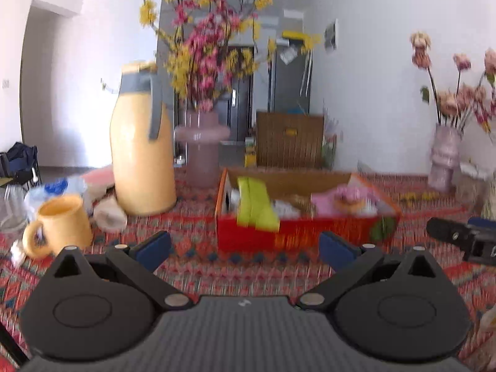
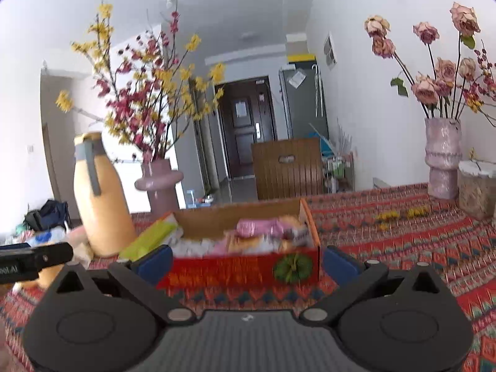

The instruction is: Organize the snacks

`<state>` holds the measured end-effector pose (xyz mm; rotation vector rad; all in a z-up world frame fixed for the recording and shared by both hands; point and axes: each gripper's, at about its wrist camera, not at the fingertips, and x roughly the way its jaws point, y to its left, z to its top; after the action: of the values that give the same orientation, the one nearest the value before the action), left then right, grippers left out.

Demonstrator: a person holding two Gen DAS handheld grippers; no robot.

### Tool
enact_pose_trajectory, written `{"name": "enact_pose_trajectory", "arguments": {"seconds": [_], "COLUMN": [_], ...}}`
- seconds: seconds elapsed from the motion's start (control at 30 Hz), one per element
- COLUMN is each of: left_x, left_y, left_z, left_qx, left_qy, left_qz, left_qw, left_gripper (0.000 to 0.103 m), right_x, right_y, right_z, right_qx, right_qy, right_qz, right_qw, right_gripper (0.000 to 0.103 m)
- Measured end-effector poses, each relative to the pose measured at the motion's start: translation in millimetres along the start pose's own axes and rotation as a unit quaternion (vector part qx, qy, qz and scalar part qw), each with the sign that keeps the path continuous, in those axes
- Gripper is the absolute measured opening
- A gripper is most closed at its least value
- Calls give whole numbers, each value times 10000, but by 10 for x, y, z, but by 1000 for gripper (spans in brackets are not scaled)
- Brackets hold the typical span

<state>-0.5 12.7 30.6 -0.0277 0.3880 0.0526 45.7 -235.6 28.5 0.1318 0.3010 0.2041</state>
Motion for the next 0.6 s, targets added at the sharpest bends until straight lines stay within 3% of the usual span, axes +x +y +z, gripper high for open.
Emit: {"name": "enact_pose_trajectory", "arguments": {"seconds": [0.33, 0.6], "left_x": [-188, -269], "left_y": [77, 87], "left_z": [-458, -575], "left_qx": [-4, -47], "left_qy": [488, 643], "left_qz": [-12, -89], "left_qw": [9988, 9979], "left_gripper": [103, 103], "right_x": [-300, -448], "right_y": [31, 67], "right_z": [-525, -686], "right_qx": [68, 58], "right_qy": [777, 972], "right_qz": [-55, -81], "right_qw": [9969, 9952], "right_gripper": [103, 103]}}
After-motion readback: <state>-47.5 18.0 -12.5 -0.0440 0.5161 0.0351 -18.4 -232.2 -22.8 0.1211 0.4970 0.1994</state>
